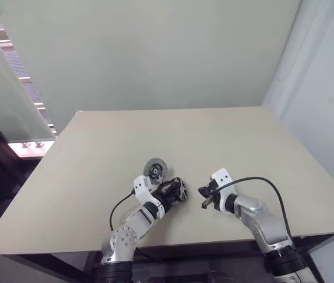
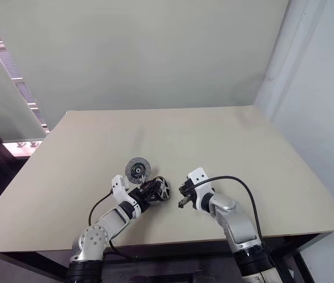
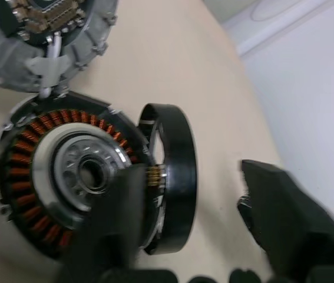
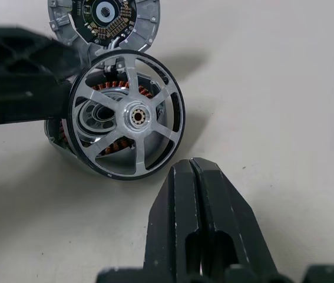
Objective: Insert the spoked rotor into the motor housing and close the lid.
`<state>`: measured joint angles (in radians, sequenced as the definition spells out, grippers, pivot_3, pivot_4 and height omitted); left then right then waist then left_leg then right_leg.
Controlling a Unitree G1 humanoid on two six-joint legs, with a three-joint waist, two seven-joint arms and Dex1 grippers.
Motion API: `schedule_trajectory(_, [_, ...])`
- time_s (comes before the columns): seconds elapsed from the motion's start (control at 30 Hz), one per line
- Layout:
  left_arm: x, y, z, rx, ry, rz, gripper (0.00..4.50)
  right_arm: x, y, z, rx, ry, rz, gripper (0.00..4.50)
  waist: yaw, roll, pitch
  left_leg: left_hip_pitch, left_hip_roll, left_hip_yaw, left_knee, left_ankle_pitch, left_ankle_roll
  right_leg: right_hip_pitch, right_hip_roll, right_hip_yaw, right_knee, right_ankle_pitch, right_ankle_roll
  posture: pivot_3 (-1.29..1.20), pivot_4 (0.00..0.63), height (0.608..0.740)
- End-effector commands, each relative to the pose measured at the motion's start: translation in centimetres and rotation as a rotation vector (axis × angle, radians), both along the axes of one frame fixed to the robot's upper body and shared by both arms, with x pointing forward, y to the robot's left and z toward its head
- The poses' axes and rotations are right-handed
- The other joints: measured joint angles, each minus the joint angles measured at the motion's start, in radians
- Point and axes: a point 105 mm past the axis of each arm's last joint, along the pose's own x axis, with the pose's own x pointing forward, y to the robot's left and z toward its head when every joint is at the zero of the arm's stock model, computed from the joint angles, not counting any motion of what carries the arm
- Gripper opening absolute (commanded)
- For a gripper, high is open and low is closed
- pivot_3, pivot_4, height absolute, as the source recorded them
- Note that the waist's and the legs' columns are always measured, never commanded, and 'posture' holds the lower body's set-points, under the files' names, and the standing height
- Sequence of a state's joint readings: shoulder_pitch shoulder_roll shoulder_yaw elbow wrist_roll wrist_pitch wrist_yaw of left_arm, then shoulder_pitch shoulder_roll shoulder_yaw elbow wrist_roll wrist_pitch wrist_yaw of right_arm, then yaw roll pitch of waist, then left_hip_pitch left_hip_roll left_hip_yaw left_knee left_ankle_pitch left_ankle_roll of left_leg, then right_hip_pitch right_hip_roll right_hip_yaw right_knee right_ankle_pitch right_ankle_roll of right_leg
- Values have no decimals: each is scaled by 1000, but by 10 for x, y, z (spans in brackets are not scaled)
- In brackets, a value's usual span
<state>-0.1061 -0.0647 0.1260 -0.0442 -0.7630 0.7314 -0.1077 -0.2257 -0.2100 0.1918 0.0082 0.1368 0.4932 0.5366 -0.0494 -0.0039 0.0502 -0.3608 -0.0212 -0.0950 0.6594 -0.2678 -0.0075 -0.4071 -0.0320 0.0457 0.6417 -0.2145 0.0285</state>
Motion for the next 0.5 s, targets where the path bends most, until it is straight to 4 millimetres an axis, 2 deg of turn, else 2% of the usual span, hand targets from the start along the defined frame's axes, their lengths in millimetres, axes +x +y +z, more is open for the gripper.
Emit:
schedule_trajectory(0.03, [4, -1, 9, 9, -32, -3, 1283, 3, 3, 15, 24, -60, 4, 0, 0, 0, 0, 0, 0, 0, 0, 0, 0, 0, 0, 0, 0, 0, 0, 0, 0, 740])
schedule_trajectory(0.13, [3, -1, 9, 8, -33, -2, 202, 4, 4, 15, 26, -61, 3, 0, 0, 0, 0, 0, 0, 0, 0, 0, 0, 0, 0, 0, 0, 0, 0, 0, 0, 740])
schedule_trajectory(0.37, [1, 1, 20, -62, -75, -11, 145, 4, 4, 14, 24, -57, 4, 0, 0, 0, 0, 0, 0, 0, 0, 0, 0, 0, 0, 0, 0, 0, 0, 0, 0, 740])
schedule_trajectory(0.5, [-7, 3, 37, -197, -137, -23, 145, 3, 3, 13, 19, -55, 5, 0, 0, 0, 0, 0, 0, 0, 0, -1, 1, -1, 0, 0, 0, 0, 0, 0, 0, 740])
